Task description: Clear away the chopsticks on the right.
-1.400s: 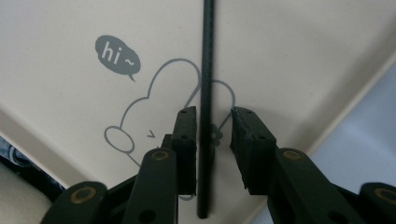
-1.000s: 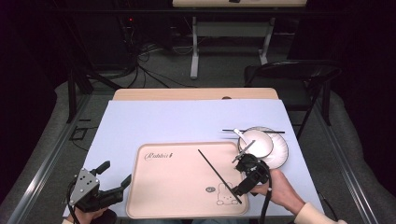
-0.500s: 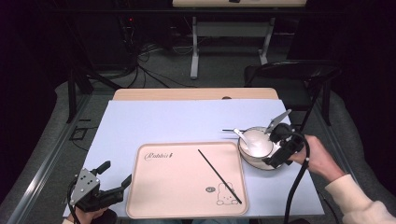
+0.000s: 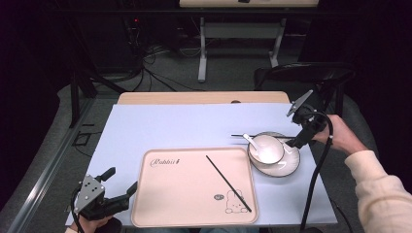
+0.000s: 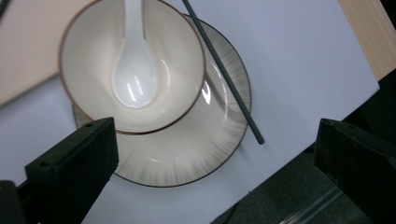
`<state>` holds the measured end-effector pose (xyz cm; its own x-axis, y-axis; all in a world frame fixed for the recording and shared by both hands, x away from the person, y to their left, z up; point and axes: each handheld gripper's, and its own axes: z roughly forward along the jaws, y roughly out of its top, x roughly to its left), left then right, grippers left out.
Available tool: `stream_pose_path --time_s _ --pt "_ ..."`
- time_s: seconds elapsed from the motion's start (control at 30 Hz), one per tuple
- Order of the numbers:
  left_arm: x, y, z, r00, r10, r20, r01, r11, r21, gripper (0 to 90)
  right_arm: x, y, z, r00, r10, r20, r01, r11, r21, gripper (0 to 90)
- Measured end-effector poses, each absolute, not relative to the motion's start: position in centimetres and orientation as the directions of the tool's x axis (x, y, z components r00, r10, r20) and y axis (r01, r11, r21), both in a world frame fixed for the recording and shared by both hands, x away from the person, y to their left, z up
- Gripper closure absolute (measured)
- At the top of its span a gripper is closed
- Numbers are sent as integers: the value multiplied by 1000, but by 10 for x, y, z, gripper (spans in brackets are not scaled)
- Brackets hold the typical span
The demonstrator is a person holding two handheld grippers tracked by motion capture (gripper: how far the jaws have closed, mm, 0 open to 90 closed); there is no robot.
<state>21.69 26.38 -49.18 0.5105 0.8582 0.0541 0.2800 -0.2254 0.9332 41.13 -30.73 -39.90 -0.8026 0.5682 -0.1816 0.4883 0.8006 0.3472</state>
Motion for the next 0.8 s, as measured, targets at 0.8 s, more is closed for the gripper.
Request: stream_pose_path --time_s 0.8 --pt "218 264 -492 514 856 57 285 -233 930 150 484 -299 -450 -867 446 -223 408 891 199 197"
